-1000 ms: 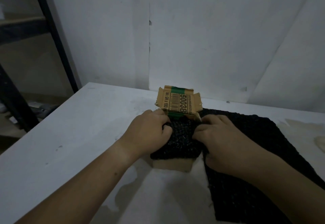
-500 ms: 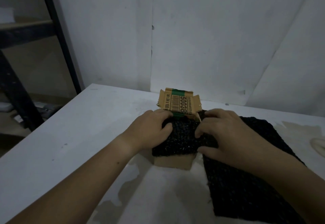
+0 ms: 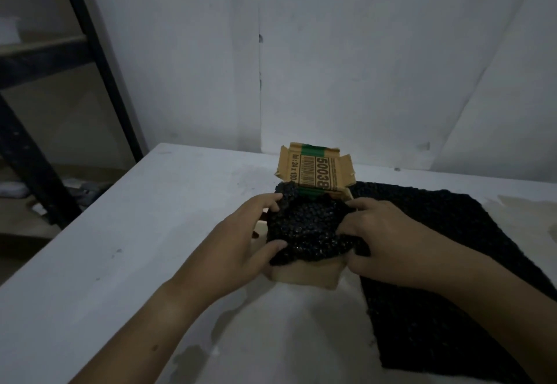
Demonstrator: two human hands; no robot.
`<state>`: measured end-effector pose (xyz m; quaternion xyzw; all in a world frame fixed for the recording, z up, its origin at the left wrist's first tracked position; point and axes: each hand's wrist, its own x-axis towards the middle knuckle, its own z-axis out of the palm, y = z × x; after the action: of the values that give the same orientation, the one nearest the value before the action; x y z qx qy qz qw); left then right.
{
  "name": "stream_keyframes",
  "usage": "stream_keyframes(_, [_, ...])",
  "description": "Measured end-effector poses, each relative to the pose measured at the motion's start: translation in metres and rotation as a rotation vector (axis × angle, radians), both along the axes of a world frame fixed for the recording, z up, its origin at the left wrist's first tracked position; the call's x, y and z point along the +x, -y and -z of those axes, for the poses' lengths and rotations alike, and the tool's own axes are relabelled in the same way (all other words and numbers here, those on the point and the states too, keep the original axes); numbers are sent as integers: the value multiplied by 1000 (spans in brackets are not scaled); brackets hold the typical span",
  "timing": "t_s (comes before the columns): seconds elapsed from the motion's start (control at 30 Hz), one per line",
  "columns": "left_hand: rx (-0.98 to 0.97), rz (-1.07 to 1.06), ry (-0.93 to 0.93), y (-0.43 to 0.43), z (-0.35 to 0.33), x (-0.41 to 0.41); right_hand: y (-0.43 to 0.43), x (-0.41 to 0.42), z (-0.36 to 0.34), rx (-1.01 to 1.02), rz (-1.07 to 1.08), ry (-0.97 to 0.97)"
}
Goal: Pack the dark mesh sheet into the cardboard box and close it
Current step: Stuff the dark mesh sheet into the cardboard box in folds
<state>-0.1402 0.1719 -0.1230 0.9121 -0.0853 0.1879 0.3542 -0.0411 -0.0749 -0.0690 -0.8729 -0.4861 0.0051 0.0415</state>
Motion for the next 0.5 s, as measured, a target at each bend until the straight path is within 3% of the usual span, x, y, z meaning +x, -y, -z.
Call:
stream_keyframes(0.17, [37,-22,14,-4,-11,3,12,-9,3,385,24,8])
stream_keyframes(0.3, [72,-73,66,-1,-17,10,7,-15,9,524,104,-36])
stream_keyframes(0.43, [69,-114,145,11,-26,25,3,-19,13,400,138,21])
stream_keyframes(0.5, [59,-111,157,17,-30,31,4,-21,11,246,146,52])
